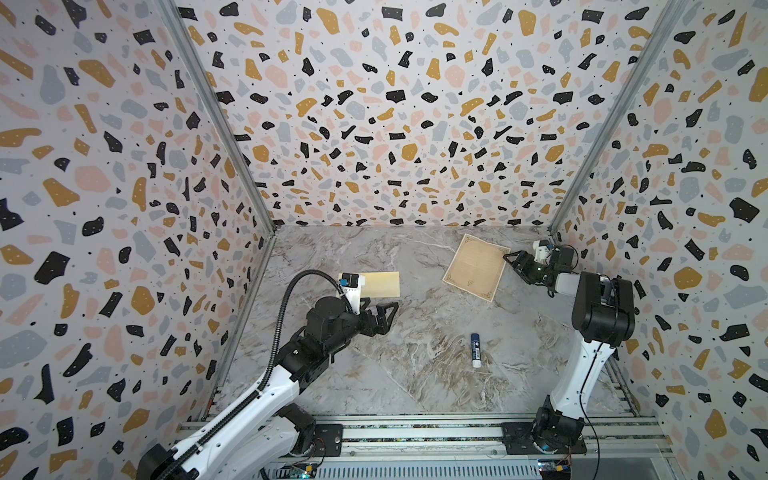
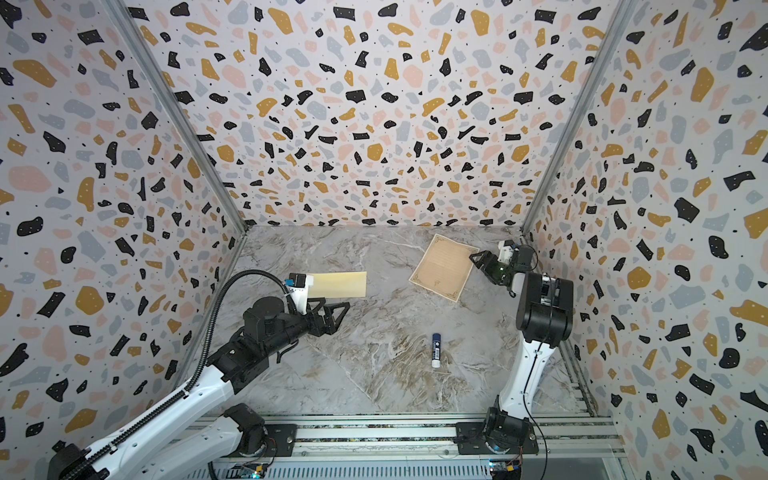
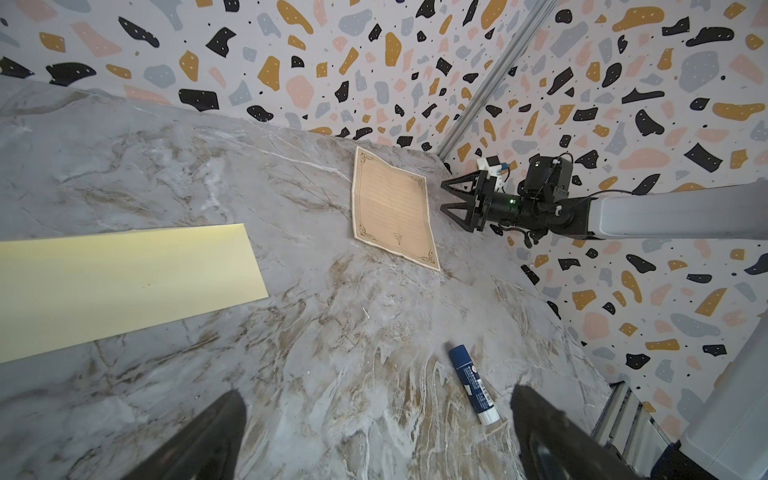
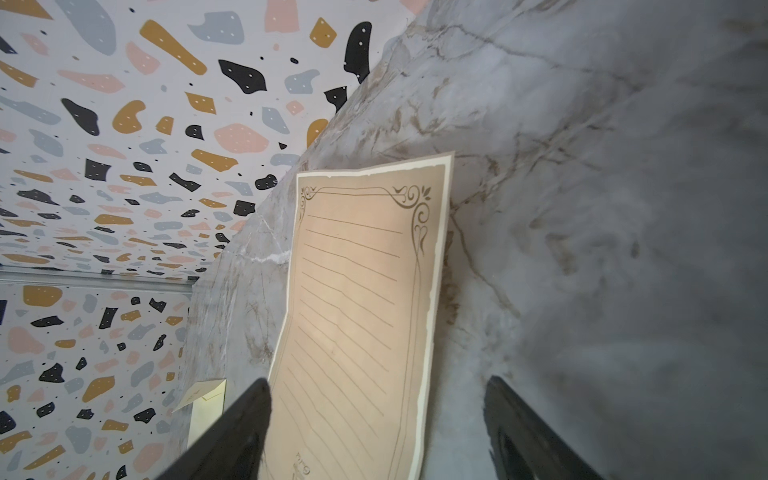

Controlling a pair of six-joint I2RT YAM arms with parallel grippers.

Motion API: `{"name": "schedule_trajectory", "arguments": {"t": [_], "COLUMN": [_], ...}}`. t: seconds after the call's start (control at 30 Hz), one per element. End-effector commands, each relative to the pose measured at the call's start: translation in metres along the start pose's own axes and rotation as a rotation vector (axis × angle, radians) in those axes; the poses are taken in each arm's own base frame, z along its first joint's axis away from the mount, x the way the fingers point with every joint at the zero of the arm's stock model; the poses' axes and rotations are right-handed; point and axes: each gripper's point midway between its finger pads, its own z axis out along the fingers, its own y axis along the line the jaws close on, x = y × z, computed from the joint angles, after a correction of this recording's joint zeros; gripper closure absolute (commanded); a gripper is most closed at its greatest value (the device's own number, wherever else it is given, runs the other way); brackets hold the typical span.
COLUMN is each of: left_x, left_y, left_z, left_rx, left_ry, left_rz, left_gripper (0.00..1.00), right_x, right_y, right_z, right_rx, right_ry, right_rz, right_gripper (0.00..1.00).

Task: Place the letter into the envelope and seal it
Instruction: 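Grasp the beige letter's far edge with the right gripper while the left arm advances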

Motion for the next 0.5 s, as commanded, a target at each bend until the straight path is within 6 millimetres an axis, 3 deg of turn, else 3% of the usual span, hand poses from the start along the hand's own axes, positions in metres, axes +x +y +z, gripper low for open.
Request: {"name": "schedule_trajectory", "arguments": {"t": [0.0, 0.47], "left_x": [-0.028, -0.028], "left_y": [-0.011, -0.011], "left_z": [-0.006, -0.003], "left_rx": [0.013, 0.012], "left_ry": [-0.078, -0.071], "left_rz": [0.047, 0.059], "left_gripper": [0.0, 0.0], "right_x": [-0.021, -0.025], "right_y": [0.012, 0.001], "right_z": [0.005, 0.05], "right_rx": [-0.045, -0.034], "right_ry": [-0.034, 0.018], "right_rz": [-0.009, 0.0], "right_gripper": [0.25, 0.44]}}
